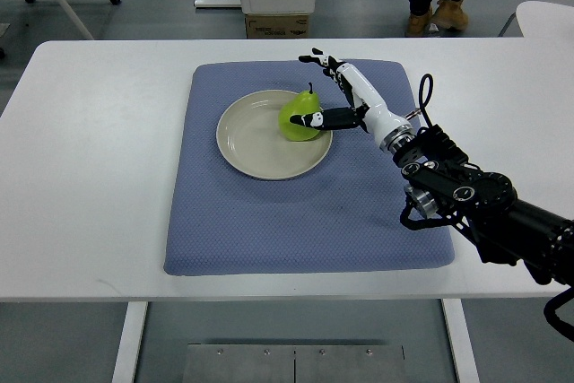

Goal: Place pear on plate with right hand

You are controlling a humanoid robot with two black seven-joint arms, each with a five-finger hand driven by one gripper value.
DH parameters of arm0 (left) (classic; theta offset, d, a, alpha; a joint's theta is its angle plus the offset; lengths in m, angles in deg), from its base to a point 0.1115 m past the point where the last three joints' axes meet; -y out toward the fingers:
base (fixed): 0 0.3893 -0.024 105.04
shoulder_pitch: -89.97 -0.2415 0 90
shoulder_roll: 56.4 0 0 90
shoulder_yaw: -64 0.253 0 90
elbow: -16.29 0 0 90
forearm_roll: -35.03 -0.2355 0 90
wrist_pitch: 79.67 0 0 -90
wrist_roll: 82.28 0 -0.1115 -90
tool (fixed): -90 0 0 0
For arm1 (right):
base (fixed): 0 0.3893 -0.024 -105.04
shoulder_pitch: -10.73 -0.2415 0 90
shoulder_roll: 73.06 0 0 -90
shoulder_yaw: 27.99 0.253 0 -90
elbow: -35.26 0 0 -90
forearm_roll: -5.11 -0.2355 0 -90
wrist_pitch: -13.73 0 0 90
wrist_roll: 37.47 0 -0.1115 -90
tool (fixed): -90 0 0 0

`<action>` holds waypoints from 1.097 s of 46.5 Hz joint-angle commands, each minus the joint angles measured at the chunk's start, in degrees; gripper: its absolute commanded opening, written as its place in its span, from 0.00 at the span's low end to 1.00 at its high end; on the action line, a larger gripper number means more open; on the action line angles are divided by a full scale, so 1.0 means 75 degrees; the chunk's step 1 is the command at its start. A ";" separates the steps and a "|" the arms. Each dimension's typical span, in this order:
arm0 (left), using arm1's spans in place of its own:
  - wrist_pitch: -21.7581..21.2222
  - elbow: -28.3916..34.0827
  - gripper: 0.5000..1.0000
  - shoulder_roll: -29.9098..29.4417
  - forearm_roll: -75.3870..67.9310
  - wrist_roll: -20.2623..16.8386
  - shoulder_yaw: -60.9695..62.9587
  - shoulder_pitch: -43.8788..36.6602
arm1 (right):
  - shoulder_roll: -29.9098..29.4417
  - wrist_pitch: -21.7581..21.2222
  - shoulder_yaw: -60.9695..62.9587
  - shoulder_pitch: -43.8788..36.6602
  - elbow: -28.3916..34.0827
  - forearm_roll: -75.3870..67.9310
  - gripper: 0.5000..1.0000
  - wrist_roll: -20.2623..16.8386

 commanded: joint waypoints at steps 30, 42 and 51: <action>0.0001 0.0001 1.00 0.0000 0.0001 -0.0003 -0.0002 0.0000 | 0.1615 -0.1889 0.3318 0.1090 0.0048 -0.1634 1.00 -0.1442; 0.0001 0.0001 1.00 0.0000 0.0001 -0.0003 -0.0002 0.0000 | 0.1592 -0.1960 0.4351 0.1465 0.0071 -0.1622 1.00 -0.2463; 0.0001 0.0001 1.00 0.0000 0.0001 -0.0003 -0.0002 0.0000 | 0.1521 -0.1937 0.5006 0.1618 0.0060 -0.1622 1.00 -0.2463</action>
